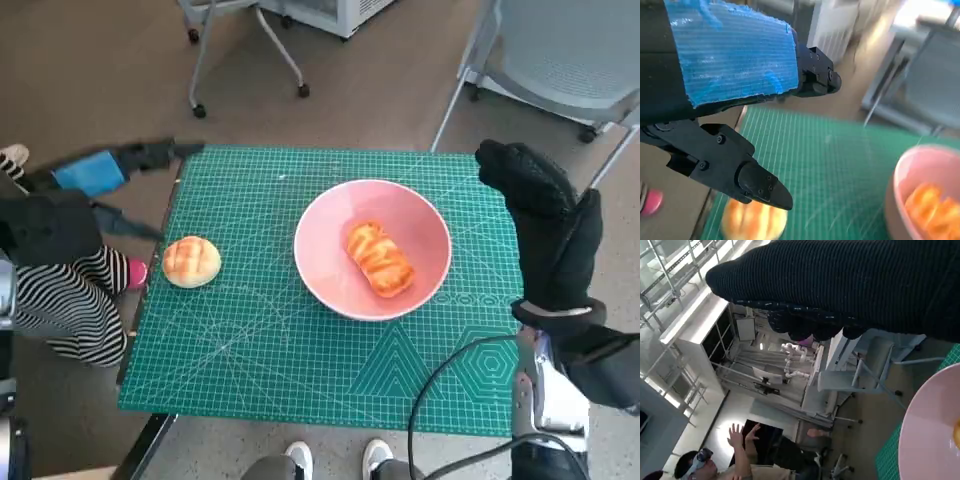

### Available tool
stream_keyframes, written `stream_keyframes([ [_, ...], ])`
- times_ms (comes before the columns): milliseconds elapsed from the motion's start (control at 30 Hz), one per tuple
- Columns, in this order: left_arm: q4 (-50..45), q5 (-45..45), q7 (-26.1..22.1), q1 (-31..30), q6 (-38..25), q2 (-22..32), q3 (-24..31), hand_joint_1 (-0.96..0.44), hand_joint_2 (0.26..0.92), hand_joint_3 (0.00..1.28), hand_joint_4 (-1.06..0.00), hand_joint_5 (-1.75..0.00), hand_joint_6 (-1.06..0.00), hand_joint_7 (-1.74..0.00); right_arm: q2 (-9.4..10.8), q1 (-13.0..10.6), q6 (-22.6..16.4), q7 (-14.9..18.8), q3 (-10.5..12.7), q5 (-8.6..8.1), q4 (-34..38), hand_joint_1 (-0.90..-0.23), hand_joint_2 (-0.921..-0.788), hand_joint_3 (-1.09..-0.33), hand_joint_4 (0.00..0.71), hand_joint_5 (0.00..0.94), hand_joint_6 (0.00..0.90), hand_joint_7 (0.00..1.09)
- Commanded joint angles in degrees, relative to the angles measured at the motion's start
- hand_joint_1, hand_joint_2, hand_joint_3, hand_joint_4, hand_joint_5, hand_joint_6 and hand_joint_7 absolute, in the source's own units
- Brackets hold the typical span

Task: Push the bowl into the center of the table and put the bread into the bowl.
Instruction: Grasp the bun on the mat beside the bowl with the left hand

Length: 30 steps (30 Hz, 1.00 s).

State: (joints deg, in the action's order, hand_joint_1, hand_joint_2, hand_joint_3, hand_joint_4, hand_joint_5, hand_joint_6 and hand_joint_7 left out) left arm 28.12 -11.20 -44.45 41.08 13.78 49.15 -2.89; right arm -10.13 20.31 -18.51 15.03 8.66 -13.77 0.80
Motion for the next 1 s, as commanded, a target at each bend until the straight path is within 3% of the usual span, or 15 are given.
stream_keyframes([
  [33, 1.2, -1.5, -0.3, -0.9, -0.8, -0.2, -1.8, -0.23, 0.746, 0.0, -0.13, 0.0, -0.3, -0.05, -0.2, -0.4, 0.6, 0.9, 0.0, -0.75, 0.9, -0.69, -0.921, -0.687, 0.208, 0.0, 0.122, 0.52],
  [367, 5.2, -8.4, 1.5, -0.4, -2.9, -1.6, -8.0, -0.21, 0.739, 0.0, -0.12, 0.0, -0.29, -0.02, -0.3, -0.8, 0.9, 1.7, 0.2, -1.5, 0.3, -0.692, -0.921, -0.687, 0.208, 0.0, 0.122, 0.52],
  [700, 9.0, -15.0, 3.5, 1.0, -4.5, -3.6, -13.1, -0.1, 0.752, 0.01, -0.11, 0.0, -0.29, 0.0, -0.5, -1.4, 1.0, 1.6, 0.1, -1.64, -0.3, -0.693, -0.921, -0.686, 0.205, 0.0, 0.122, 0.52],
  [1000, 12.9, -17.9, 4.1, 2.3, -5.4, -5.2, -15.8, 0.01, 0.778, 0.01, -0.18, -0.01, -0.34, -0.01, -0.5, -1.9, 1.2, 1.4, 0.1, -1.45, -1.0, -0.695, -0.921, -0.686, 0.206, 0.001, 0.122, 0.52],
])
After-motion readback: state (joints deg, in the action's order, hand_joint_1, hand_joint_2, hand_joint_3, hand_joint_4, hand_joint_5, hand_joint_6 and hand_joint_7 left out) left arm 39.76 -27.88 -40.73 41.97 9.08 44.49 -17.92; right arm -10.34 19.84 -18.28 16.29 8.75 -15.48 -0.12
